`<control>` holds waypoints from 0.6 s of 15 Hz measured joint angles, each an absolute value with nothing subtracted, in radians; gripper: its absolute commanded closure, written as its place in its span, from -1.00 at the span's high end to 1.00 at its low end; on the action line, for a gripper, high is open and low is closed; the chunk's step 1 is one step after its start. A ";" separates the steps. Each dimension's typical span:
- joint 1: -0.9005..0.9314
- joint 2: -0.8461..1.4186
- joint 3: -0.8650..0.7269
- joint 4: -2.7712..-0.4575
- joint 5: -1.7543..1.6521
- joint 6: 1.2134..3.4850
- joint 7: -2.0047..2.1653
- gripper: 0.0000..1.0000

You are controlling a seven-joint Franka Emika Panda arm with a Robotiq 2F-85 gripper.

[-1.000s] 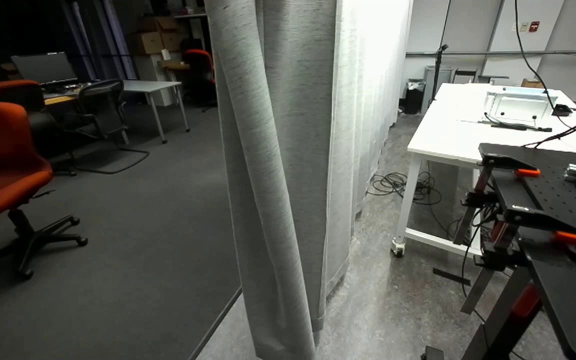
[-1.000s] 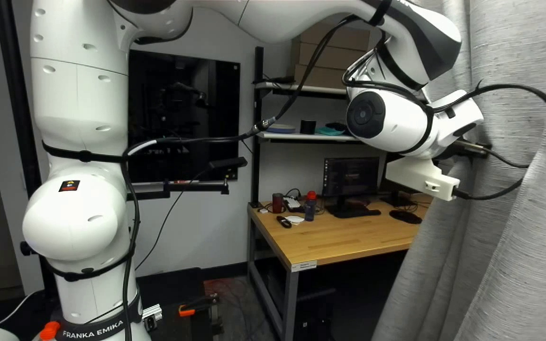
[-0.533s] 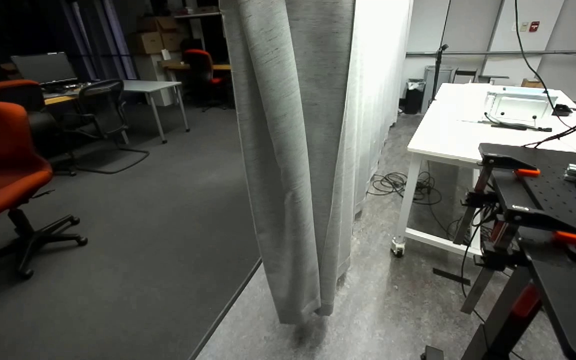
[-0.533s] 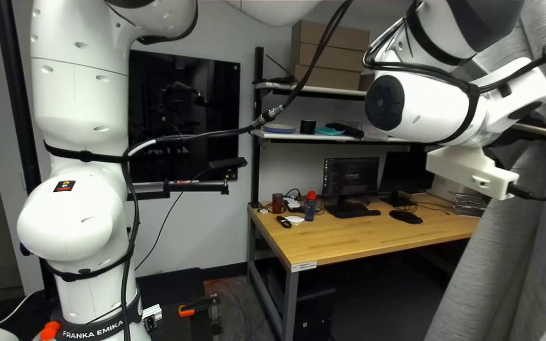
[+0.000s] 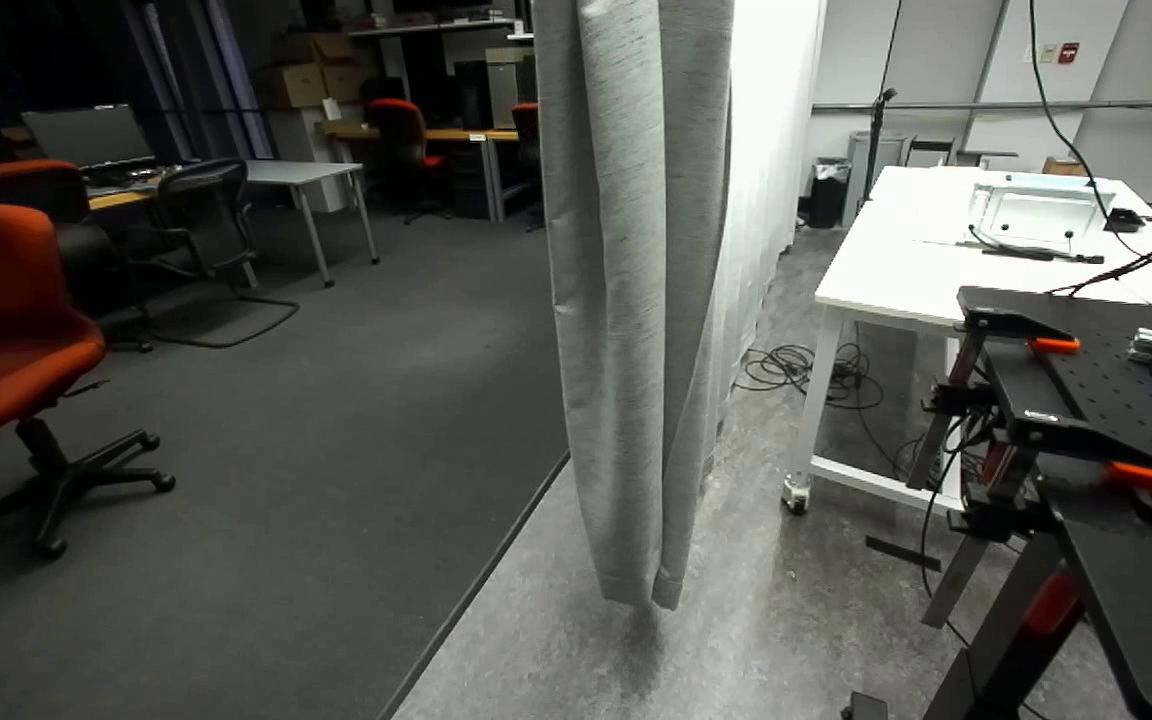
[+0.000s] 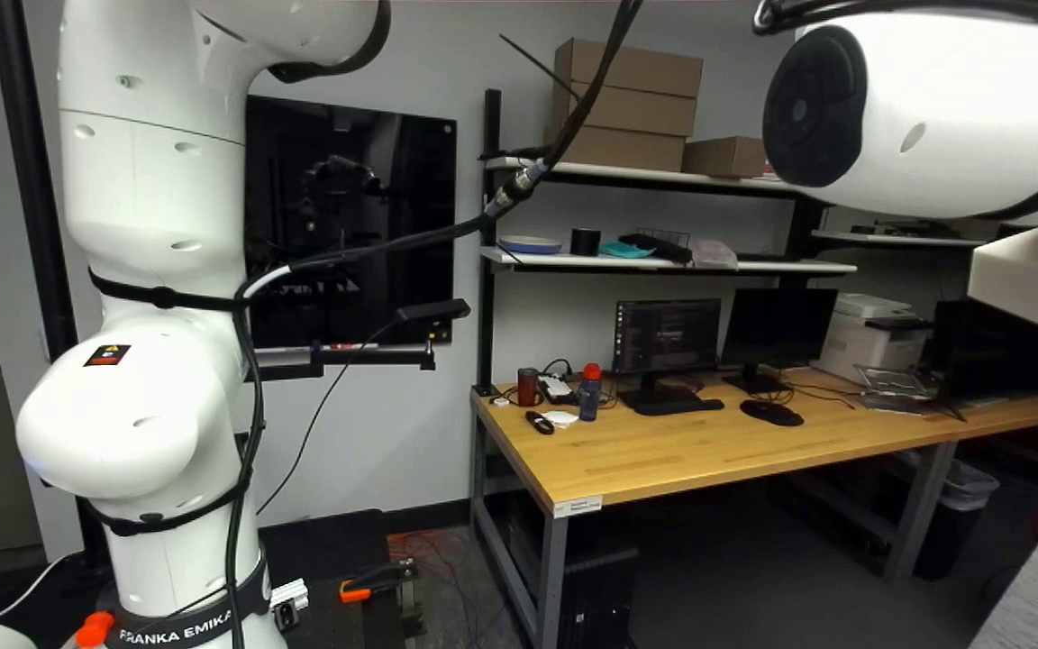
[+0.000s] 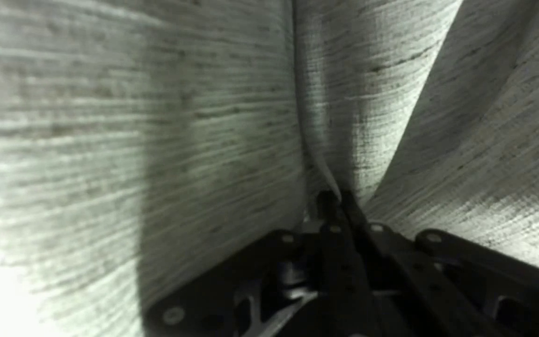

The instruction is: Draw the curtains open

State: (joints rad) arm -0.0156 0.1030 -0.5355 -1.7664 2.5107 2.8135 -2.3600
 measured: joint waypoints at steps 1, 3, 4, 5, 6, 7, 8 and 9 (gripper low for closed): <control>-0.018 0.105 -0.548 -1.758 2.511 2.819 -2.348 -0.99; -0.019 0.108 -0.573 -1.744 2.511 2.835 -2.325 -0.99; -0.020 0.110 -0.584 -1.738 2.511 2.841 -2.312 -0.99; -0.020 0.112 -0.596 -1.732 2.511 2.848 -2.300 -0.99; -0.022 0.114 -0.609 -1.729 2.511 2.851 -2.286 -0.99; -0.025 0.116 -0.622 -1.727 2.511 2.854 -2.264 -0.99; -0.033 0.118 -0.635 -1.727 2.511 2.857 -2.238 -0.99; -0.043 0.120 -0.649 -1.728 2.511 2.862 -2.209 -0.99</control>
State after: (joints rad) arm -0.0433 0.1202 -0.6490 -1.7275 2.5107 2.8621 -2.2086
